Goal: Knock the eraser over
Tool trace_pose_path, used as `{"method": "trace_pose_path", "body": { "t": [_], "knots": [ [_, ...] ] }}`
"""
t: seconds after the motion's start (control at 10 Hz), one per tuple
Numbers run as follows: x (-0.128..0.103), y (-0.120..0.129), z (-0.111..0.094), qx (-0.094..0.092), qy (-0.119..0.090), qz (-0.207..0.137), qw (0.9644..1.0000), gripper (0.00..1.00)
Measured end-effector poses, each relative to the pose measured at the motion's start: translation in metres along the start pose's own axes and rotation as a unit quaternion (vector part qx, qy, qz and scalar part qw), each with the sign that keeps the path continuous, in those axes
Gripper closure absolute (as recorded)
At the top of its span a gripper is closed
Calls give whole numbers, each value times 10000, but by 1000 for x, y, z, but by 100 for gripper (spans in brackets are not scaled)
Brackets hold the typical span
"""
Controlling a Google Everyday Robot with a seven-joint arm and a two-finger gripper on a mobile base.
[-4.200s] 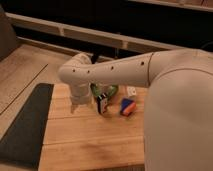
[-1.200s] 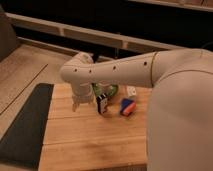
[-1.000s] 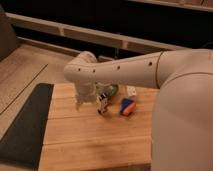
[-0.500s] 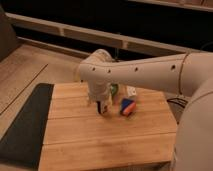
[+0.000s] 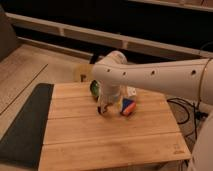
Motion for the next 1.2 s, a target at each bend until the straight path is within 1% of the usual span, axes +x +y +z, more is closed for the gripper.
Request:
{"method": "trace_pose_path", "body": {
  "t": [0.3,0.4,0.5,0.7,1.0,1.1,1.2],
  "knots": [
    [-4,-19,13,20,69,337,9994,35],
    [-6,-27,22,29,109,461,9989,39],
    [-7,-33,29,48,154,556,9983,46],
    [-14,-47,47,75,220,751,9969,69],
    [-27,-56,58,125,153,873,9960,95],
    [-35,-56,59,123,49,846,9963,100],
    [-42,-54,60,104,-45,798,9967,100]
  ]
}}
